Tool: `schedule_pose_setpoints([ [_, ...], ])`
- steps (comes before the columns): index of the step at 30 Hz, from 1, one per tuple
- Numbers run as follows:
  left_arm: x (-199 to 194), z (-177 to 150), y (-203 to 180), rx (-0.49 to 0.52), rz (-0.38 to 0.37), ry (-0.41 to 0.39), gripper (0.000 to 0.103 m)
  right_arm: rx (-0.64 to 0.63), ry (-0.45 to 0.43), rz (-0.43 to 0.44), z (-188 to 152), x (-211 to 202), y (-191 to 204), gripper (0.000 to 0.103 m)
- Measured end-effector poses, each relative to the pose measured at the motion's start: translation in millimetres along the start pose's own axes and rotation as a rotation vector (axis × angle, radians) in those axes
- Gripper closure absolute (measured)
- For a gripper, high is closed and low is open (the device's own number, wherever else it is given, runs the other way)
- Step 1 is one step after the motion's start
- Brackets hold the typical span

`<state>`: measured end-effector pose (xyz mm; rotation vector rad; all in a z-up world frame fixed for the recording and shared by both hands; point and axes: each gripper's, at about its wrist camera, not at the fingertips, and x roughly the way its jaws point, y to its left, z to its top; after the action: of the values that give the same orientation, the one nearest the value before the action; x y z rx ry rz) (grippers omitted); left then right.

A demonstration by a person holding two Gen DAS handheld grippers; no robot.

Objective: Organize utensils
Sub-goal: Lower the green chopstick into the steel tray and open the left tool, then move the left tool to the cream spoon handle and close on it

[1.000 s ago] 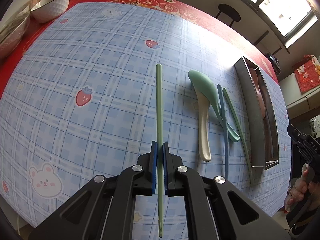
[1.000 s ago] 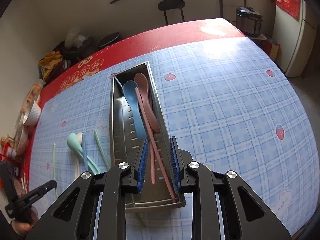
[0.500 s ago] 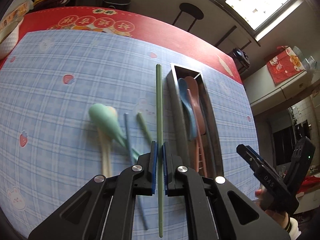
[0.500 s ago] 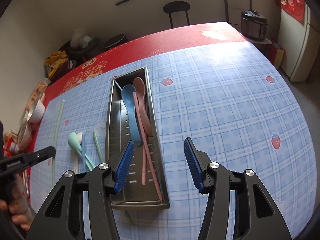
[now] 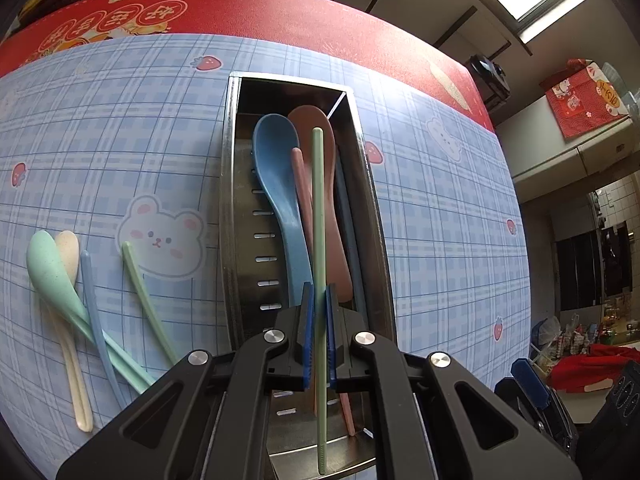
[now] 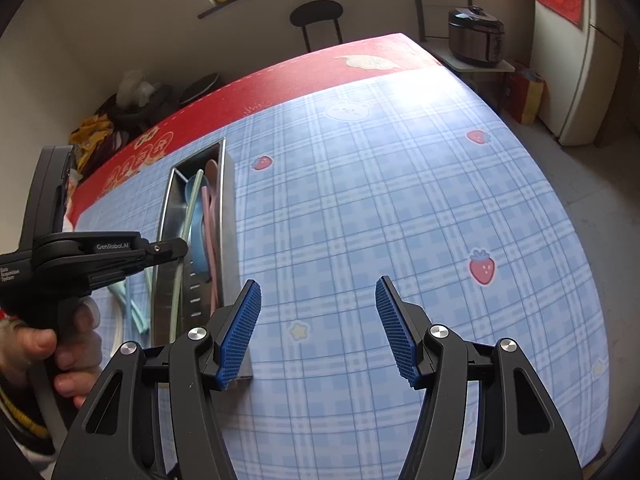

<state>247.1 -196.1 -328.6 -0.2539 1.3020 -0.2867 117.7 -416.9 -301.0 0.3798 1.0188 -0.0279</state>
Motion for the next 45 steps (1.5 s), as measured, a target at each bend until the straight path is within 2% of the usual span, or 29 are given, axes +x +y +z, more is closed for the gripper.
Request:
schedule_pose_setpoints([
  [3, 7, 2, -1, 0.000, 0.021, 0.022, 0.097, 0.018, 0.001, 0.001, -2, 1, -4, 0.045],
  [5, 3, 0, 2, -0.006, -0.003, 0.025, 0.095, 0.025, 0.004, 0.004, -3, 1, -3, 0.045],
  [7, -9, -3, 4, 0.014, -0.021, 0.006, 0.090, 0.032, 0.006, 0.011, -3, 1, 0, 0.045],
  [11, -51, -14, 17, 0.075, -0.043, -0.069, 0.090, 0.027, 0.007, 0.028, -5, 3, 14, 0.045],
  [16, -97, -32, 65, 0.079, 0.027, -0.155, 0.090, -0.002, 0.013, 0.054, -6, 8, 41, 0.045],
  [19, -107, -44, 105, 0.030, 0.078, -0.154, 0.090, -0.031, 0.022, 0.074, -7, 12, 58, 0.045],
  [23, -105, -64, 145, -0.017, 0.155, -0.115, 0.090, -0.057, 0.033, 0.096, -9, 16, 76, 0.045],
  [26, -96, -75, 153, -0.012, 0.176, -0.089, 0.090, -0.066, 0.043, 0.105, -11, 20, 85, 0.045],
  [31, -77, -79, 145, 0.038, 0.202, -0.070, 0.088, -0.083, 0.047, 0.109, -14, 21, 92, 0.045],
  [34, -71, -72, 140, 0.037, 0.193, -0.070, 0.087, -0.083, 0.044, 0.101, -14, 19, 89, 0.045],
  [39, -65, -66, 139, 0.049, 0.211, -0.064, 0.080, -0.054, 0.037, 0.085, -14, 16, 78, 0.045],
  [45, -53, -59, 134, 0.101, 0.282, -0.076, 0.080, -0.043, 0.038, 0.079, -14, 16, 72, 0.045],
])
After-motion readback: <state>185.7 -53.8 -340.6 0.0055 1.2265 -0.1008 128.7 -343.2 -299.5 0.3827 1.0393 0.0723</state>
